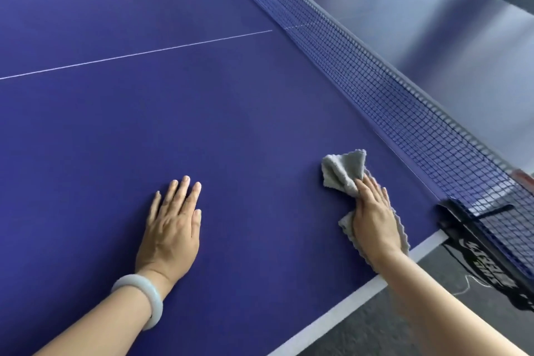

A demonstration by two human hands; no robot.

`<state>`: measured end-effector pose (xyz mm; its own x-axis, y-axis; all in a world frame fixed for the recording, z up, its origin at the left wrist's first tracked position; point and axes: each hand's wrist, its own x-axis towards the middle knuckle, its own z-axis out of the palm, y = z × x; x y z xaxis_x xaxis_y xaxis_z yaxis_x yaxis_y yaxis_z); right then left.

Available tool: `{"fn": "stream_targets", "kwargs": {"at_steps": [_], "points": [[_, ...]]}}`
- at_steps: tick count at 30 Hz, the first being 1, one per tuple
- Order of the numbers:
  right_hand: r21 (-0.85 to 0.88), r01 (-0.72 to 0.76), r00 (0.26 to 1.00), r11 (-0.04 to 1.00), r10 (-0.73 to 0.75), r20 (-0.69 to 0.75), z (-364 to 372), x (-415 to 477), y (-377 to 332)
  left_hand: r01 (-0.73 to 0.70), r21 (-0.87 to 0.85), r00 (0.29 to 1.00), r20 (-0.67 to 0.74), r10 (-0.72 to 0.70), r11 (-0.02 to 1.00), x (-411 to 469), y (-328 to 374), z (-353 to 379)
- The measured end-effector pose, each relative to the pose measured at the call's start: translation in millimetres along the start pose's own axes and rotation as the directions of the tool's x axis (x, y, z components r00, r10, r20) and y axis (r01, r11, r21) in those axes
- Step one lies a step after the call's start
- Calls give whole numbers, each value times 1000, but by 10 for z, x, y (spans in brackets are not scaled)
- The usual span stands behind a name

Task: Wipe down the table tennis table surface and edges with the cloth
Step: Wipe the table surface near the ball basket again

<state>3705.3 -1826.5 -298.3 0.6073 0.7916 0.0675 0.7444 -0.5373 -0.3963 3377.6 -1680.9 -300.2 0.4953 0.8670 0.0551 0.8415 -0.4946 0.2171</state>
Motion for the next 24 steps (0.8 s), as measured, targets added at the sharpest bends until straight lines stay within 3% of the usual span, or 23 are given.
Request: {"fn": "stream_targets", "kwargs": {"at_steps": [3, 5, 9, 13, 17, 20, 24], "points": [[15, -164, 986, 986, 164, -32, 181, 25, -257, 5, 2, 1000, -6, -5, 1000, -11, 4, 6], [40, -164, 986, 986, 165, -18, 283, 6, -515, 6, 2, 1000, -9, -6, 1000, -8, 8, 9], [100, 105, 987, 989, -116, 111, 523, -206, -1103, -6, -11, 1000, -23, 6, 1000, -14, -14, 23], [209, 420, 859, 883, -461, 223, 543, -552, -1194, -22, -51, 998, -52, 20, 998, -15, -39, 35], [210, 557, 766, 804, -595, 245, 339, -515, -837, -31, -81, 997, -73, 25, 996, -3, -39, 43], [213, 531, 800, 820, -568, 195, 326, -523, -818, -35, -85, 996, -85, 28, 996, -6, -47, 62], [281, 365, 913, 888, -401, 81, 459, -773, -1080, -32, -133, 996, -85, 20, 991, 7, -51, 74]]}}
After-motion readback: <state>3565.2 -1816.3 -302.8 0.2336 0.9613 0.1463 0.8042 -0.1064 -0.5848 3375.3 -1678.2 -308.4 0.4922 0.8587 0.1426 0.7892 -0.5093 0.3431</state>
